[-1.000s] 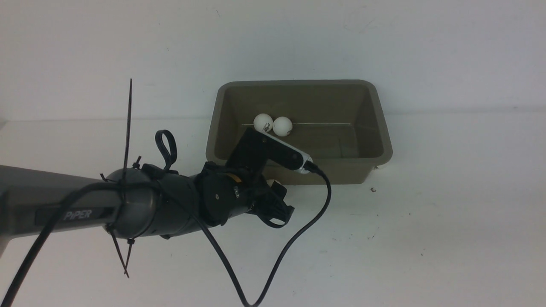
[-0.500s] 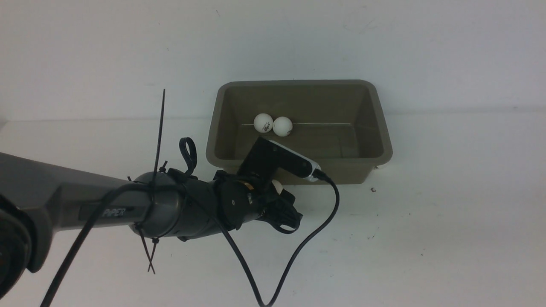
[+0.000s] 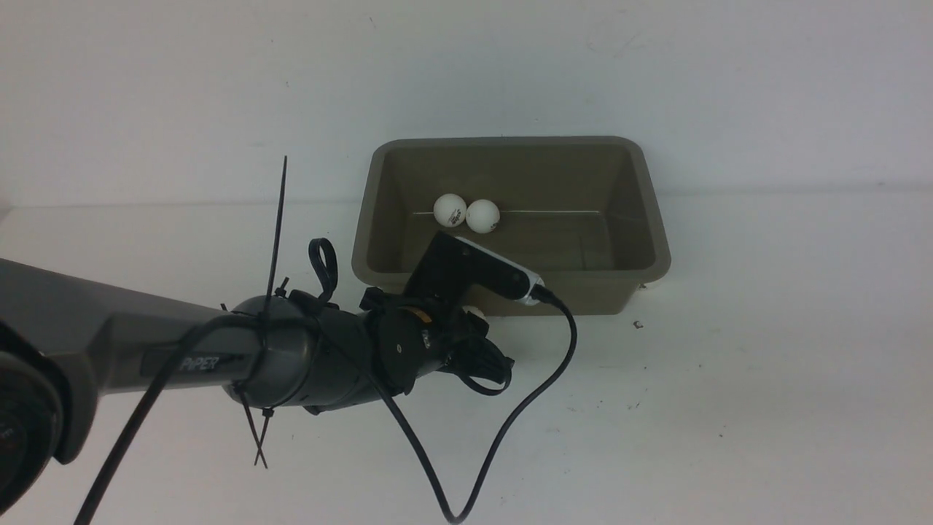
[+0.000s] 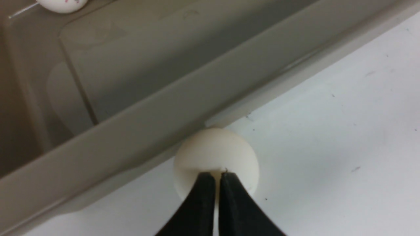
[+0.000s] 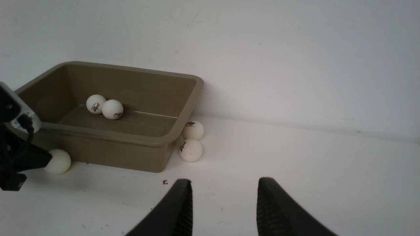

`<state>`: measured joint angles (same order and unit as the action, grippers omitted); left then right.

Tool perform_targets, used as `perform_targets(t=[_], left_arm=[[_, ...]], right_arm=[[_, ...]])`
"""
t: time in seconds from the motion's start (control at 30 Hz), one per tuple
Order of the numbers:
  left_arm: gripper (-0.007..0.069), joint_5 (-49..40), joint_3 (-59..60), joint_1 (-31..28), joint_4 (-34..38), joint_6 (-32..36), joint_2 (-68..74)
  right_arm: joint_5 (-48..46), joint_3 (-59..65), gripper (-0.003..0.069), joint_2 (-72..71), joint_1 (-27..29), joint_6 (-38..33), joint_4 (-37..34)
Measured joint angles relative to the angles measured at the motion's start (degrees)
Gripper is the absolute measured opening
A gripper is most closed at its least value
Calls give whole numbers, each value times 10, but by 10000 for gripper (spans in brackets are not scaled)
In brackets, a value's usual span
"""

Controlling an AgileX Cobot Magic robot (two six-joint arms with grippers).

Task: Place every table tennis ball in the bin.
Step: Use the left arm to clamp the table tennis ball closest to it

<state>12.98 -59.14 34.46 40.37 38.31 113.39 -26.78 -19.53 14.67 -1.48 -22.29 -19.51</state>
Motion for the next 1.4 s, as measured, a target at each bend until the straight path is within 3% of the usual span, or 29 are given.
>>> perform_targets(t=[0.83,0.93,1.23,1.4], left_arm=[[9,-71,0,-1,-7,24,-32],[78,-79,0,-1,-13,24,-32],[419,-97,0,-1,-17,25,-32],[468,-94,0,-1,-17,25,-32]], right_arm=[[0,0,262,0,0,0,0],[0,0,262,0,0,0,1],[0,0,262,0,0,0,1],[0,0,262,0,0,0,1]])
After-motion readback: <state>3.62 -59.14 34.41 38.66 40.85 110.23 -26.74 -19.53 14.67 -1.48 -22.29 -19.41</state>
